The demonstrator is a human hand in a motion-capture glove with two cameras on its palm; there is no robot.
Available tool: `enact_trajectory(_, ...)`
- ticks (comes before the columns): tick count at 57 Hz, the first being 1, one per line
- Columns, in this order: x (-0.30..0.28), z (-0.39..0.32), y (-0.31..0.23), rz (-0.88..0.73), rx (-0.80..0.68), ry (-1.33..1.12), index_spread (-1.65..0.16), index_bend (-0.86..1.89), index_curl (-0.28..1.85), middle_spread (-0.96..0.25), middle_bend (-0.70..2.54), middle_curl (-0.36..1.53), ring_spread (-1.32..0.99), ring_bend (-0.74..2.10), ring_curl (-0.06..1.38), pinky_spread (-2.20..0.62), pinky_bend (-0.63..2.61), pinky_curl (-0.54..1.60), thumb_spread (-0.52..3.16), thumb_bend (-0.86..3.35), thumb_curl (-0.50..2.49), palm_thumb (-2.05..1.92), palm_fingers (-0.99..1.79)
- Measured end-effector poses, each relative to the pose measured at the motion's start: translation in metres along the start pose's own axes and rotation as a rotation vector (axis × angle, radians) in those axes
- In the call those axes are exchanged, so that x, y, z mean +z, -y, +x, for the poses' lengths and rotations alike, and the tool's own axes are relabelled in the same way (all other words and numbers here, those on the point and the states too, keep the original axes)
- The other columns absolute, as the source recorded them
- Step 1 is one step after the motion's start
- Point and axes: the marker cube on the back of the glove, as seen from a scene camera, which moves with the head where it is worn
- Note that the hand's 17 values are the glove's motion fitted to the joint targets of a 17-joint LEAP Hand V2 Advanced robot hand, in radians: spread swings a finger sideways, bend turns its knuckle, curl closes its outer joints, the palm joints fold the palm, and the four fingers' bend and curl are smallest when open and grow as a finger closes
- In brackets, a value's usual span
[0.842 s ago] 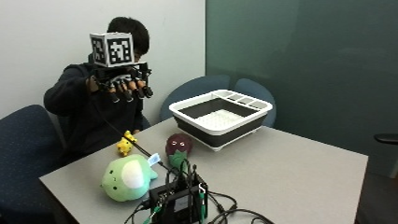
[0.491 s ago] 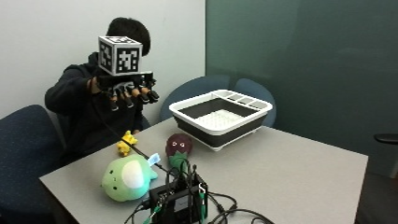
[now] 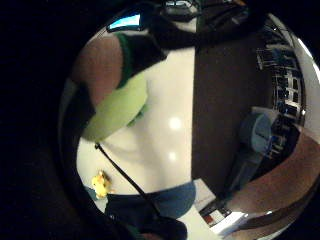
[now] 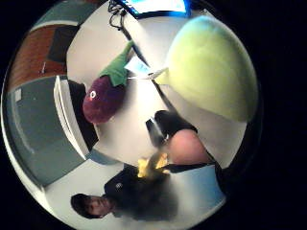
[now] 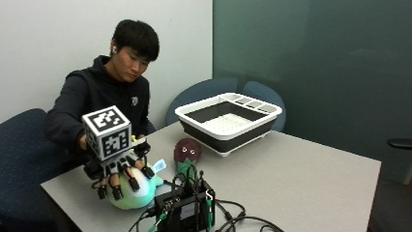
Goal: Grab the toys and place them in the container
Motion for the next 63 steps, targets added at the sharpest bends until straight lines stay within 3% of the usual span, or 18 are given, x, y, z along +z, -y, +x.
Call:
enact_trajectory(9,0.037,0.016,0.019,0.089,-0.045,0.086,-0.31,0.08,0.19,0.00,0.12,0.13,0.03,0.50,0.23,0.04,1.14,0.40,1.30,0.11,0.30,0.31,0.02)
enact_trajectory(15,0.051,0.017,0.028,0.237,-0.080,0.138,-0.31,0.11,0.16,-0.01,0.18,0.15,-0.08,0.89,0.32,-0.12,1.18,0.38,1.30,0.19,0.37,0.51,0.39)
enact_trajectory(16,0.052,0.016,0.030,0.266,-0.082,0.149,-0.30,0.13,0.17,-0.04,0.27,0.18,-0.12,0.97,0.35,-0.17,1.16,0.38,1.32,0.23,0.39,0.57,0.60)
enact_trajectory(21,0.050,0.007,0.033,0.389,-0.086,0.145,-0.30,0.18,0.18,-0.10,0.43,0.24,-0.23,1.02,0.39,-0.26,1.16,0.40,1.15,0.26,0.47,0.70,0.76)
enact_trajectory(26,0.043,-0.003,0.036,0.381,-0.087,0.125,-0.34,0.30,0.21,-0.15,0.61,0.31,-0.31,1.09,0.43,-0.31,1.09,0.40,0.95,0.26,0.55,0.77,0.99)
enact_trajectory(38,-0.037,-0.050,0.002,0.332,-0.234,0.107,-0.41,0.54,0.34,-0.22,0.85,0.45,-0.38,1.21,0.54,-0.37,1.06,0.46,0.53,0.27,0.70,0.83,1.02)
enact_trajectory(53,-0.173,-0.199,-0.094,0.627,-0.486,0.132,-0.45,0.71,0.50,-0.26,1.02,0.60,-0.41,1.31,0.62,-0.40,1.16,0.54,0.15,0.26,0.82,0.81,0.89)
enact_trajectory(59,-0.195,-0.255,-0.102,0.625,-0.552,0.173,-0.46,0.74,0.57,-0.26,1.06,0.66,-0.41,1.35,0.65,-0.40,1.20,0.57,0.04,0.26,0.85,0.80,0.84)
enact_trajectory(63,-0.197,-0.284,-0.093,0.638,-0.734,0.078,-0.46,0.77,0.62,-0.27,1.08,0.69,-0.41,1.38,0.67,-0.40,1.22,0.58,-0.02,0.26,0.86,0.80,0.81)
